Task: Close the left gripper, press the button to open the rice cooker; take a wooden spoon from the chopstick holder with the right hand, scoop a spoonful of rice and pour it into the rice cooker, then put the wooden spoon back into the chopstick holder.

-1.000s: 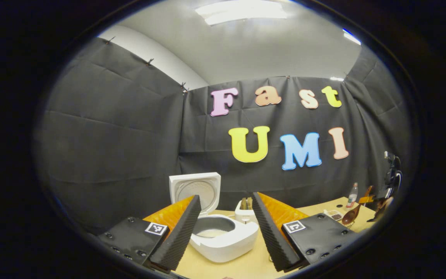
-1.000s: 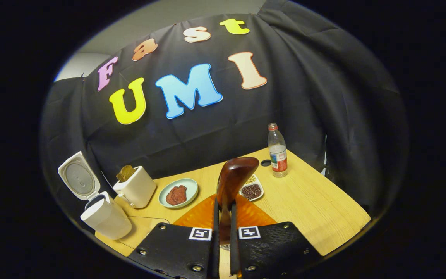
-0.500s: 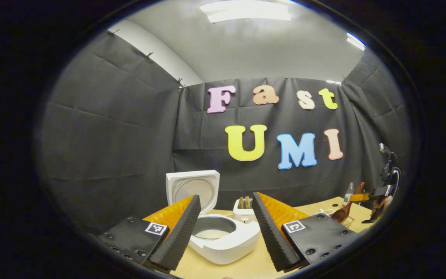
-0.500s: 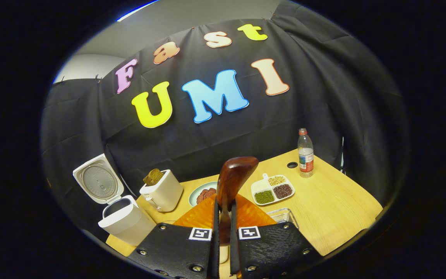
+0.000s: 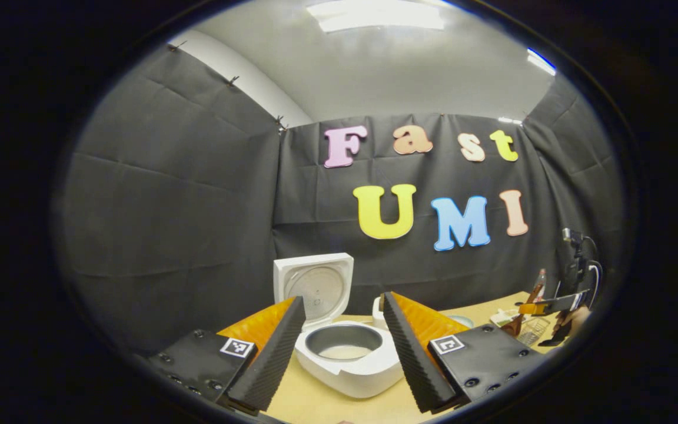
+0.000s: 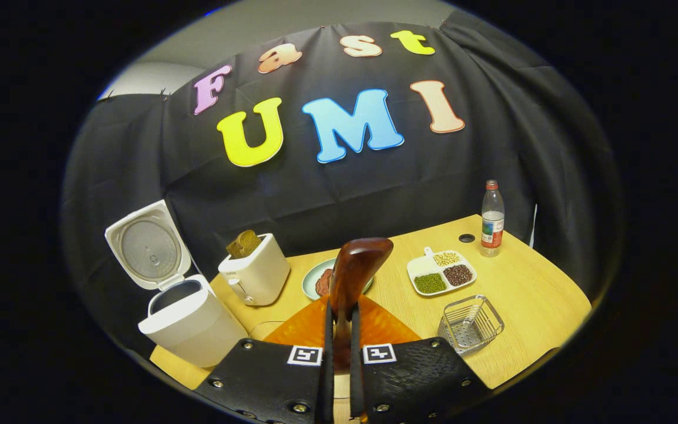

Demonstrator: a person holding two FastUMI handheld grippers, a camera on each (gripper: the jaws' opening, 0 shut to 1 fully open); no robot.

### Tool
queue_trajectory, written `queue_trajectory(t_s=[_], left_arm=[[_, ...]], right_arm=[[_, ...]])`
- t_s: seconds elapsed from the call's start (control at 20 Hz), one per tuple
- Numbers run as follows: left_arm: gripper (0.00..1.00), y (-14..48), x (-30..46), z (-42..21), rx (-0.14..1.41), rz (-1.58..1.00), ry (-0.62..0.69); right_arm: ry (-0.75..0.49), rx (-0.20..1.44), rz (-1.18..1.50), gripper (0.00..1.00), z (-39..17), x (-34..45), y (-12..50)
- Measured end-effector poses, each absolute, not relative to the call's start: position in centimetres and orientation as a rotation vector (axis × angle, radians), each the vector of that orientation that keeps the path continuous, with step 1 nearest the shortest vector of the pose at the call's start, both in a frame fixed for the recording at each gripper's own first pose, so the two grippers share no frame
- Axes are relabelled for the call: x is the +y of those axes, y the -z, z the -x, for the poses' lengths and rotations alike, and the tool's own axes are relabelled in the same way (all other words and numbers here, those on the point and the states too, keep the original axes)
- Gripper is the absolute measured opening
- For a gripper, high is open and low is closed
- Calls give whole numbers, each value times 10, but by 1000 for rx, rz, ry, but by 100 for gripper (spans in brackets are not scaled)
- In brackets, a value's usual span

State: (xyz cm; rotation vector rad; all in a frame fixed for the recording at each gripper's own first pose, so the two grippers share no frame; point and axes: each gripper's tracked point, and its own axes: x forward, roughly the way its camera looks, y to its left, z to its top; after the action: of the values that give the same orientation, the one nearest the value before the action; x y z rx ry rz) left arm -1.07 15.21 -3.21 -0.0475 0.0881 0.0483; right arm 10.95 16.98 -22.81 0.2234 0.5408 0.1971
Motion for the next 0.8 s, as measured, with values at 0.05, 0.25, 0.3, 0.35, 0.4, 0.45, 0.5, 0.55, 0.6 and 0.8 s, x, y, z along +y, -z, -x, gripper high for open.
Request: queue_trajectory(t_s=[0.05,0.25,0.3,0.35,0.4,0.45,0.5,0.55,0.6,0.8], left_arm=[[89,34,158,12,94,47,-53],[93,44,180,17,112,37,-75],[93,46,186,19,117,33,-82],[93,47,190,20,122,30,-87],[93,49,196,22,125,27,-95],[93,50,200,24,130,24,-102],[93,52,205,23,132,23,-107],[93,53,207,24,134,24,-113],[93,54,211,25,136,25,-118],[89,58,219,26,142,33,-129]], right_arm=[[-190,548,-192,11,-111,173,237],[-168,568,-110,11,-118,186,268],[-161,577,-101,11,-119,189,276],[-157,587,-97,11,-119,193,283],[-155,599,-92,11,-119,197,289],[-158,609,-89,11,-118,204,296],[-164,617,-86,11,-117,210,300],[-173,625,-85,11,-114,218,304],[-184,630,-82,11,-112,226,306],[-231,627,-69,11,-104,255,309]])
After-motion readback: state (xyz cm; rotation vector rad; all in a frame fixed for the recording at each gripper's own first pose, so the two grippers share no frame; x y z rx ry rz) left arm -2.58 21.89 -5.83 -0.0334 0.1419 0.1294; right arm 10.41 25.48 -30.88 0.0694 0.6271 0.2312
